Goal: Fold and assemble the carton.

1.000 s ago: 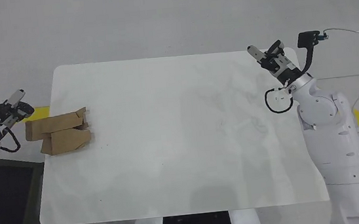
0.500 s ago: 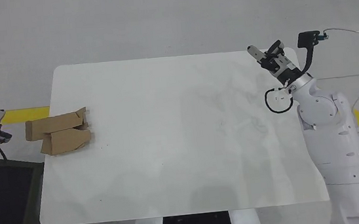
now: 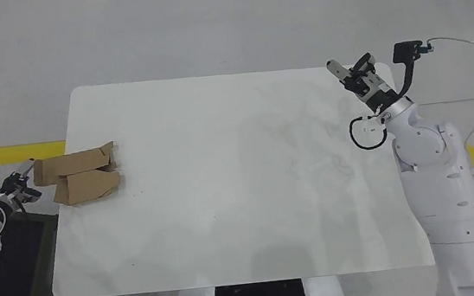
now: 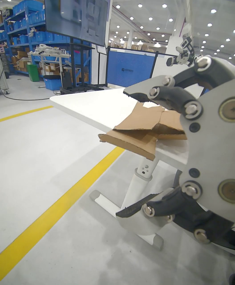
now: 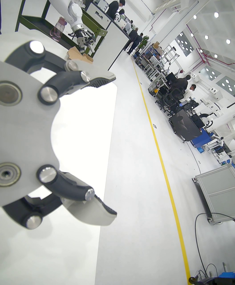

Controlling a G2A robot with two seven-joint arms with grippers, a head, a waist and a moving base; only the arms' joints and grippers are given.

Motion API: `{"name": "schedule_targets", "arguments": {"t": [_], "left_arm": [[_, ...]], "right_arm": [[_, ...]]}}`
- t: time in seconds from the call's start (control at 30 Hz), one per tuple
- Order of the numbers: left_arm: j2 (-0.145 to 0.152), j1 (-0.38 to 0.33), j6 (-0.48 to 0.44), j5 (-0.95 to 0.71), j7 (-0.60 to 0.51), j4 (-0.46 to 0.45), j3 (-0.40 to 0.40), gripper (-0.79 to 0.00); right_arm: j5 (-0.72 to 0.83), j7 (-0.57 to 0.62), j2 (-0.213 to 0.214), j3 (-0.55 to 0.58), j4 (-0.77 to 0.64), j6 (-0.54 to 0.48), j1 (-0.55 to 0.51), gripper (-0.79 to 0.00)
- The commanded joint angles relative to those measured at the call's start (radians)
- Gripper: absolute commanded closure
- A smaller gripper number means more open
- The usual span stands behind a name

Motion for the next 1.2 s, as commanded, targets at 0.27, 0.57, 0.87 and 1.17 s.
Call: {"name": "schedule_targets", "arguments": {"t": [0.27, 0.57, 0.87, 1.17], "left_arm": [[-0.010, -0.042, -0.019, -0.007, -0.014, 0.067, 0.046, 0.000], [-0.012, -0.084, -0.085, -0.068, -0.019, 0.091, 0.031, 0.000], [-0.016, -0.139, -0.118, -0.121, -0.021, 0.089, 0.031, 0.000], [-0.018, -0.226, -0.176, -0.173, -0.042, 0.010, 0.035, 0.000]], "right_arm": [[0.000, 0.000, 0.000, 0.000, 0.000, 0.000, 0.000, -0.785], [0.000, 0.000, 0.000, 0.000, 0.000, 0.000, 0.000, -0.785], [0.000, 0.000, 0.000, 0.000, 0.000, 0.000, 0.000, -0.785], [0.000, 0.000, 0.000, 0.000, 0.000, 0.000, 0.000, -0.785]]}}
